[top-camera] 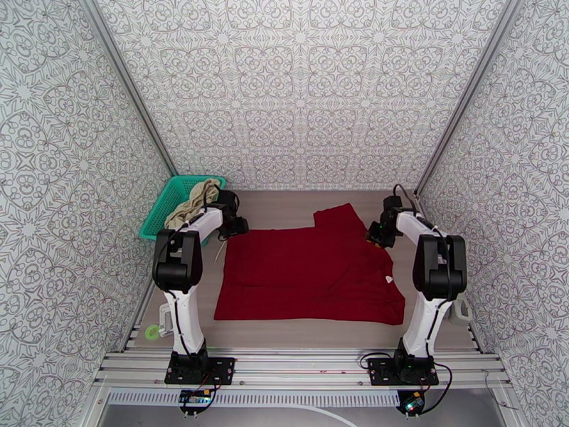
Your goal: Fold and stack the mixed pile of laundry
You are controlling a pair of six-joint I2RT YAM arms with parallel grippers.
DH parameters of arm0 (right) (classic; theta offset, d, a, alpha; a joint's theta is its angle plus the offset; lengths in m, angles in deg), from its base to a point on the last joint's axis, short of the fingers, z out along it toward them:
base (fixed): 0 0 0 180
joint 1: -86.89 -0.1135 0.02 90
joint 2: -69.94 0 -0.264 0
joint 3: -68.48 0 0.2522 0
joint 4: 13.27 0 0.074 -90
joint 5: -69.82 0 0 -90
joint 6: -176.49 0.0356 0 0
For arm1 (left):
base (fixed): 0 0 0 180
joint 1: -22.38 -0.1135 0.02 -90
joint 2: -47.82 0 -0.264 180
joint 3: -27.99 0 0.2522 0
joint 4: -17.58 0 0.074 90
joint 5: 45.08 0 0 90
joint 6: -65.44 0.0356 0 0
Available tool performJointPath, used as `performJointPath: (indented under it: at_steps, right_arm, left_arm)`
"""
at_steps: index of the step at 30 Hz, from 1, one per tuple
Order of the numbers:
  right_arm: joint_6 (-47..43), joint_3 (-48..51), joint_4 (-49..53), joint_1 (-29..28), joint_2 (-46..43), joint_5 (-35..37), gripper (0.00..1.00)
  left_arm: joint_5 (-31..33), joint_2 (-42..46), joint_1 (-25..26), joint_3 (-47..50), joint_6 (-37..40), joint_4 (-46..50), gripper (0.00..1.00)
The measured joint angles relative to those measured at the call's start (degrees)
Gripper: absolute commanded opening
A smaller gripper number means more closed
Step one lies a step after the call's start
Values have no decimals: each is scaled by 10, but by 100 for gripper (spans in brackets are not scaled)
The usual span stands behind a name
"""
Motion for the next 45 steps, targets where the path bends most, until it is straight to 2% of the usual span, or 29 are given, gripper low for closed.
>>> performJointPath:
  at_steps: [6, 12, 20, 23, 28, 37, 40, 45]
  right_arm:
    - [22, 4, 22, 3, 10, 41, 17]
    - [31, 7, 35, 41, 17, 86, 17]
    - [31, 9, 36, 70, 17, 111, 19]
    - [30, 9, 36, 76, 17, 111, 22]
    - [18, 9, 35, 77, 11, 87, 31]
    - [-60, -30, -28, 77, -45, -35, 38]
    - [-92, -74, -44, 71, -30, -57, 43]
    - [-131, -170, -48, 48, 49, -61, 49]
  left_arm:
    - [0, 0, 2, -10, 0, 12, 54]
    - [-1, 5, 3, -24, 5, 20, 55]
    - [-9, 3, 5, -52, 17, 25, 55]
    - [-16, -9, 8, -71, 21, 28, 53]
    - [-16, -54, 12, -122, 30, 47, 52]
    - [0, -130, 12, -182, 28, 99, 52]
    - [4, -141, 12, -205, 19, 110, 53]
    - [11, -153, 12, -231, 7, 118, 54]
